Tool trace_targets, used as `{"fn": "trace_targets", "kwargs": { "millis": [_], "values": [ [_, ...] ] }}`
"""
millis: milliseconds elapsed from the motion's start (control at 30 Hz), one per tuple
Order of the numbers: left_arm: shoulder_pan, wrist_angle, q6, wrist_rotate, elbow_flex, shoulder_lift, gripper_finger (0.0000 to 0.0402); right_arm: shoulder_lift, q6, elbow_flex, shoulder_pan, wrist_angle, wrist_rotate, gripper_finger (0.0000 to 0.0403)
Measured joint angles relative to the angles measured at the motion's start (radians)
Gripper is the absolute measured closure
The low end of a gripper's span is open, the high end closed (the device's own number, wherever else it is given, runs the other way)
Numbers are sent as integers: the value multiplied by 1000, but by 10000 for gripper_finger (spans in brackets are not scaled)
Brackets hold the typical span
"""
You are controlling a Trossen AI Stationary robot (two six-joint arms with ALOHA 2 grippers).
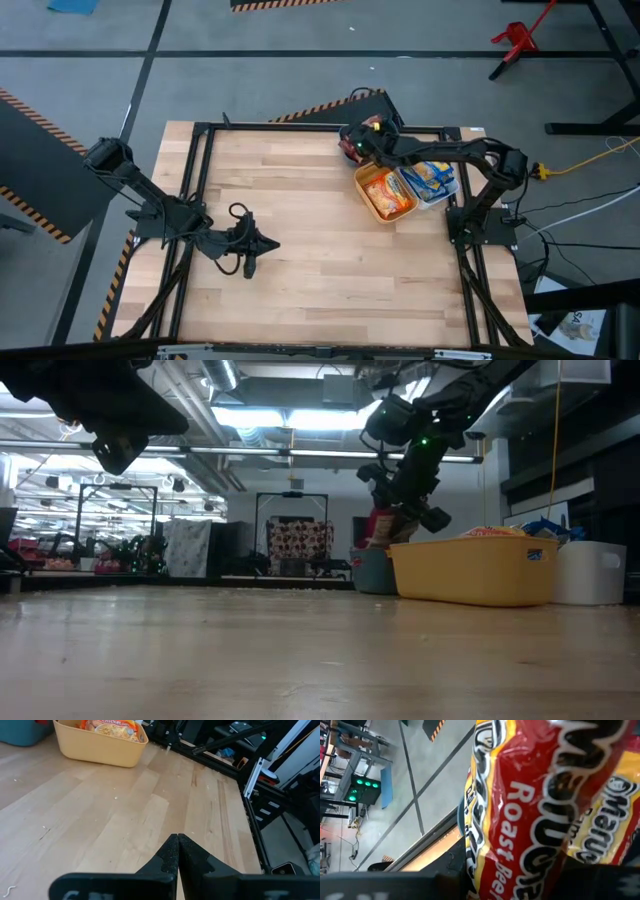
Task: Sort Maruchan noodles
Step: Put the red noodle pack into the blue bin, then return to Home Position
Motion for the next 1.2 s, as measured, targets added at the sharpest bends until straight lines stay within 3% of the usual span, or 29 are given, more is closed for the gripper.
{"fn": "trace_targets", "kwargs": {
  "millis": [167, 433, 600, 1200],
  "values": [
    [0, 0, 0, 2, 0, 0, 401, -5, -32, 0, -11, 3, -12, 271],
    [0, 0, 0, 2, 0, 0, 401, -5, -94, 0, -11, 0, -11, 179],
    [0, 0, 0, 2, 0, 0, 401, -16, -114, 2, -8, -1, -43, 144],
    [0, 8, 18, -13, 0, 0, 401, -186, -173, 2, 34, -336, -75, 134]
  ]
}}
